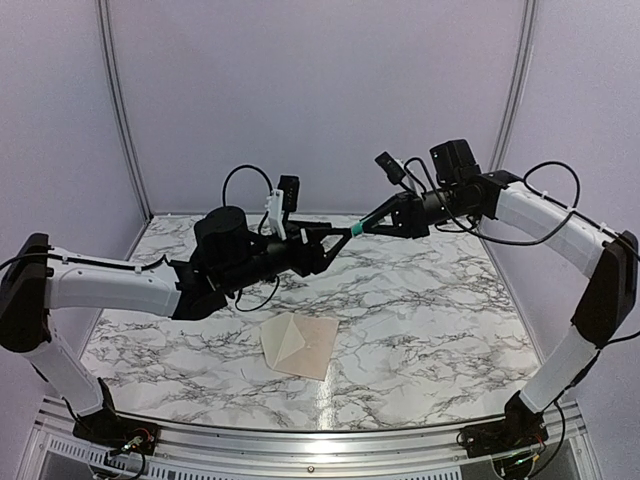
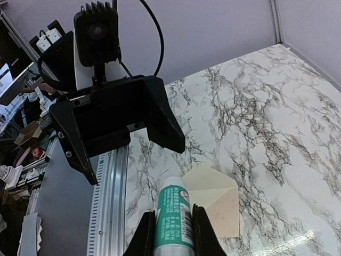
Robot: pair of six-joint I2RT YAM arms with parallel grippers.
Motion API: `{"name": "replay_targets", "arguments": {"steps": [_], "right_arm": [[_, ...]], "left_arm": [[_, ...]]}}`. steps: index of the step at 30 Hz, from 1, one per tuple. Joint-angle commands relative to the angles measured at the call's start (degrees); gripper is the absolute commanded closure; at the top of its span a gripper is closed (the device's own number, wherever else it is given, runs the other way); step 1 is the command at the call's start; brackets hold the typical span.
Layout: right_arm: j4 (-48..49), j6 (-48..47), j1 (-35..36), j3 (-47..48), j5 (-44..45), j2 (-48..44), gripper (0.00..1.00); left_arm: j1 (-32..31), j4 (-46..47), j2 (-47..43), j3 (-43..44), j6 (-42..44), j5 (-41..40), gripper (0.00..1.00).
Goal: Place the letter into the envelope and seal it
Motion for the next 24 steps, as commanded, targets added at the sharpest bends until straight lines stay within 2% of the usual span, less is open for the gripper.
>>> {"name": "replay_targets", "arguments": {"steps": [1,9,15,24], "right_arm": [[6.21,4.58,-0.23,-1.71,-5.69,-2.54,0.90],[7.48,5.32,-0.27,-3.56,-6.28,-3.75,0.87],[7.39,5.30,-0.18,-4.04,-6.47,-3.57,0.86],[6.85,4.87,-0.16,-4.25,-6.88,-3.22,0.85]], "left_arm": [[-0.73,5.65,2.35,1.63,0.50,2.62,0.32],[-0.73,6.01,5.47,4.63,-0.19,8.13,0.52],[-0.73,6.36,6.70,5.59,0.05,10.74,0.62],[-0.60,7.05,7.31,6.29,-0.84,12.00,0.68]]}}
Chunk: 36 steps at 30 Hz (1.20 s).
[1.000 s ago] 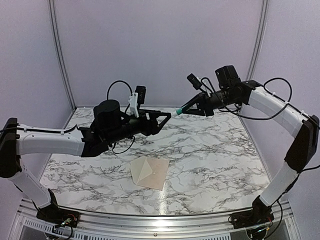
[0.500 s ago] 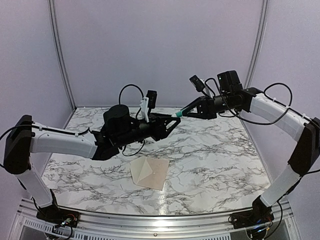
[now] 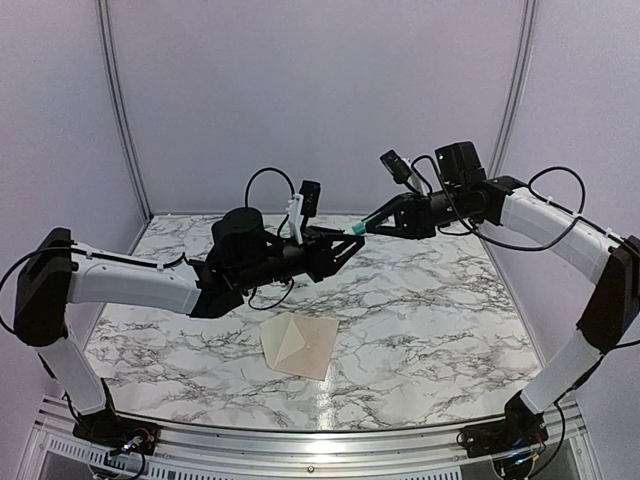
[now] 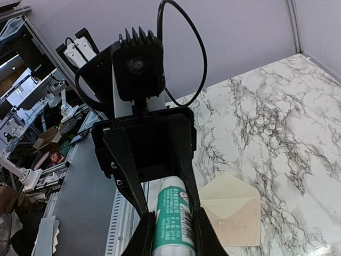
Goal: Place the letter into the envelope and seal it
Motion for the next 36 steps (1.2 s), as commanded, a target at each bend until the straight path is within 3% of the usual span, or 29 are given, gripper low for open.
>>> {"name": "replay_targets", "arguments": {"steps": [1,15,26,30,33,36], "right_arm": [[0.90,-0.27,-0.19,-0.19,-0.26,-0.63,0.84],[-0.09,-1.20,0.23,-0.68,-1.08,-0.61,0.84],[-0.42,-1.72,0.64,-0.91,-0.82,-0.31,0.82],[-3.76,-4.58,0.09,1.53,1.57,0.15,0.69],[-13.32,-12.74,-1.43,8.72,7.61,1.27,0.54],[-23.90,-21.53,-2.63,16.59,15.05,2.56,0.46]], "left_arm": [[-0.22,3.53,0.44,2.17,-0.42,2.91,0.68],[0.37,6.56,1.05,2.41,-2.92,3.17,0.65],[1.02,9.19,1.76,2.41,-4.60,5.51,0.87],[1.33,9.37,1.82,1.73,-5.05,6.11,0.91],[1.55,9.36,1.18,-0.43,-5.62,6.31,0.92],[2.13,9.19,-0.04,-3.87,-7.24,6.17,0.92]]}}
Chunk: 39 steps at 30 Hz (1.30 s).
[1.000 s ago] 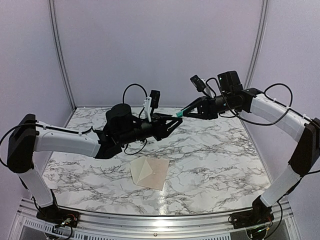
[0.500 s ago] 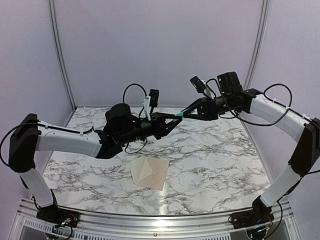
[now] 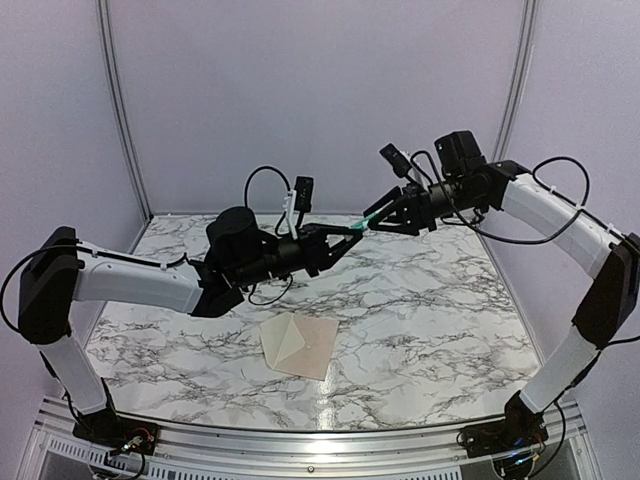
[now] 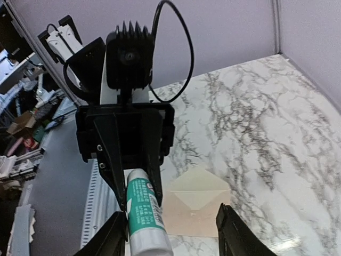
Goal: Place the letter into the envelope and seal it
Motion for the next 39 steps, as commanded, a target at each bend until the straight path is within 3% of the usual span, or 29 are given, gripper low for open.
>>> {"name": "replay_targets", "arguments": {"steps": [1,7,14,20,26,30,39], "right_arm": [[-15.81,-14.93,-2.32,11.52,13.10,1.10,0.45],[-21.72,-25.47,-1.27,11.26,30.33,-0.28,0.42],[-7.54,-30.20,12.50,-5.29,57.06,-8.57,0.41],[-1.72,-30.71,21.63,-9.19,67.44,-8.40,0.40],[0.48,-31.52,26.65,-10.67,72.49,-7.23,0.41],[0.69,-32.02,28.54,-11.14,73.86,-6.93,0.50],[-0.08,-31.56,29.92,-11.87,75.80,-5.98,0.85]], "left_arm": [[1.04,2.44,-1.74,-4.56,-2.86,1.32,0.93],[2.80,-6.05,-4.71,-9.36,-6.63,1.37,0.93],[2.75,-16.19,-6.09,-7.92,-11.45,4.86,0.93],[2.74,-20.66,-5.17,-4.91,-15.48,9.03,0.94],[2.66,-21.06,-5.12,-4.32,-16.72,10.12,0.94],[2.66,-21.12,-5.16,-4.40,-16.79,10.14,0.95],[2.69,-21.17,-5.82,-4.58,-15.80,9.88,0.95]]}}
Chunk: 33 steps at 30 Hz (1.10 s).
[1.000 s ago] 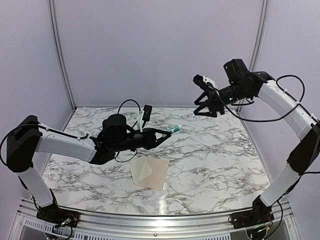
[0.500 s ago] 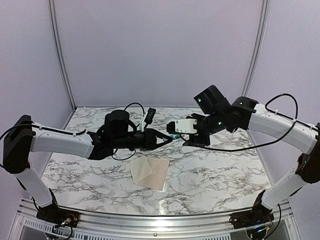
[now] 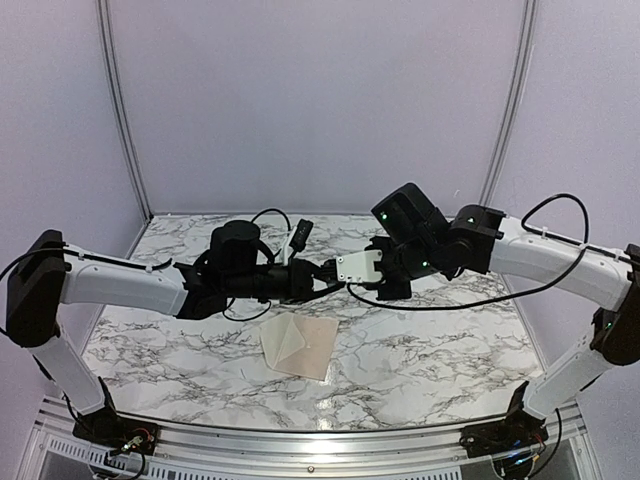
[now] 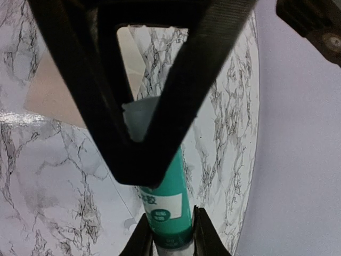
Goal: Place the letter into the envelope and seal it
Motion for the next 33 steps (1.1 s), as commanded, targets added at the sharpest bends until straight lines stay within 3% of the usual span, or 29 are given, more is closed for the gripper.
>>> {"name": "replay_targets", "arguments": {"steps": [1,2,5,8,10,17,21,25,33], "right_arm": [[1.10,1.34,0.65,-0.29,2.41,0.90,0.87],[1.44,2.03,0.65,-0.48,2.27,0.87,0.89],[2.80,4.96,0.23,-0.62,0.25,0.42,0.92],[3.57,9.60,-1.99,1.13,-5.97,0.31,0.92],[3.85,13.59,-4.71,3.14,-14.03,0.30,0.92],[7.12,26.33,-13.53,4.55,-37.68,0.50,0.92],[9.61,31.20,-16.61,2.85,-48.32,0.46,0.92],[10.31,32.76,-17.36,1.81,-55.30,0.83,0.91],[11.00,33.75,-17.41,0.42,-59.42,2.09,0.90]], "left_arm": [[0.03,-0.62,-1.71,1.20,0.65,0.13,0.95],[0.09,-0.65,-2.03,1.09,0.99,-0.38,0.91],[-0.20,-0.55,-4.30,-0.35,4.57,-5.46,0.67],[-3.96,0.00,-9.15,-3.47,16.17,-18.38,0.41],[-5.67,2.70,-10.92,-5.55,19.85,-24.47,0.33],[-8.55,31.62,-8.09,-14.56,21.93,-34.67,0.31],[-9.72,47.27,-2.33,-14.91,24.36,-35.08,0.31],[-9.95,53.11,3.09,-12.09,24.77,-34.03,0.31],[-9.87,55.89,8.82,-6.24,22.23,-30.78,0.31]]}}
